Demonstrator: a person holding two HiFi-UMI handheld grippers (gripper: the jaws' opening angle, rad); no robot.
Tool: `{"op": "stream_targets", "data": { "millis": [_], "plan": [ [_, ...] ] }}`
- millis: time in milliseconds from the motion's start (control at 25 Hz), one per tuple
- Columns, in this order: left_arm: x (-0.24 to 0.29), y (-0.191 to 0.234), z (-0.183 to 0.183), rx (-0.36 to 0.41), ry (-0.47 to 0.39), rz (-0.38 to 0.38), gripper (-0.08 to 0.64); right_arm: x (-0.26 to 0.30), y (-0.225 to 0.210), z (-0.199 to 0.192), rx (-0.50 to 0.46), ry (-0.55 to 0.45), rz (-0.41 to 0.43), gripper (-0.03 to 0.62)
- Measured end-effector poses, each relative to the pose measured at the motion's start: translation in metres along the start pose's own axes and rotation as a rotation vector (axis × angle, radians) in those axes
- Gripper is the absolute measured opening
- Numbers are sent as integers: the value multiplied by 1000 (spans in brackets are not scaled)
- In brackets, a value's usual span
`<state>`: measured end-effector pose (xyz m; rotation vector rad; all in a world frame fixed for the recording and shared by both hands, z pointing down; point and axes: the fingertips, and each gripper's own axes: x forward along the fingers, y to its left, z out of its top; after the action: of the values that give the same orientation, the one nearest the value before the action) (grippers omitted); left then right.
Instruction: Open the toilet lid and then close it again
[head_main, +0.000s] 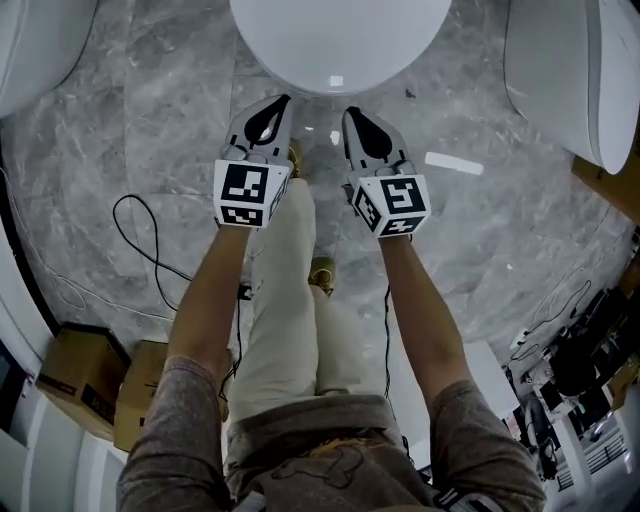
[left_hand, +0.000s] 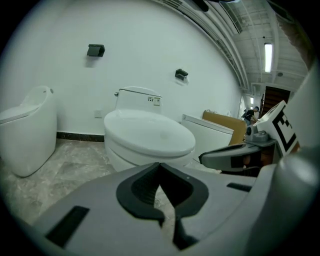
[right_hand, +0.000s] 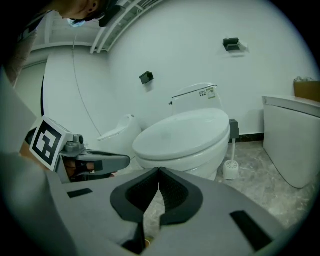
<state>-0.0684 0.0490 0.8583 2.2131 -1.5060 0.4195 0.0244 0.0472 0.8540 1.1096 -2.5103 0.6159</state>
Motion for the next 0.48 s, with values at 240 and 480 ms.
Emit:
{"op": "stream_targets", "data": {
  "millis": [240, 480],
  "plan": [
    [16, 8, -3, -15, -10, -6, 9, 17, -2, -5, 10, -7, -3, 26],
    [15, 5, 10, -47, -5, -25, 9, 22, 0, 9, 16, -5, -7, 26]
  ]
}}
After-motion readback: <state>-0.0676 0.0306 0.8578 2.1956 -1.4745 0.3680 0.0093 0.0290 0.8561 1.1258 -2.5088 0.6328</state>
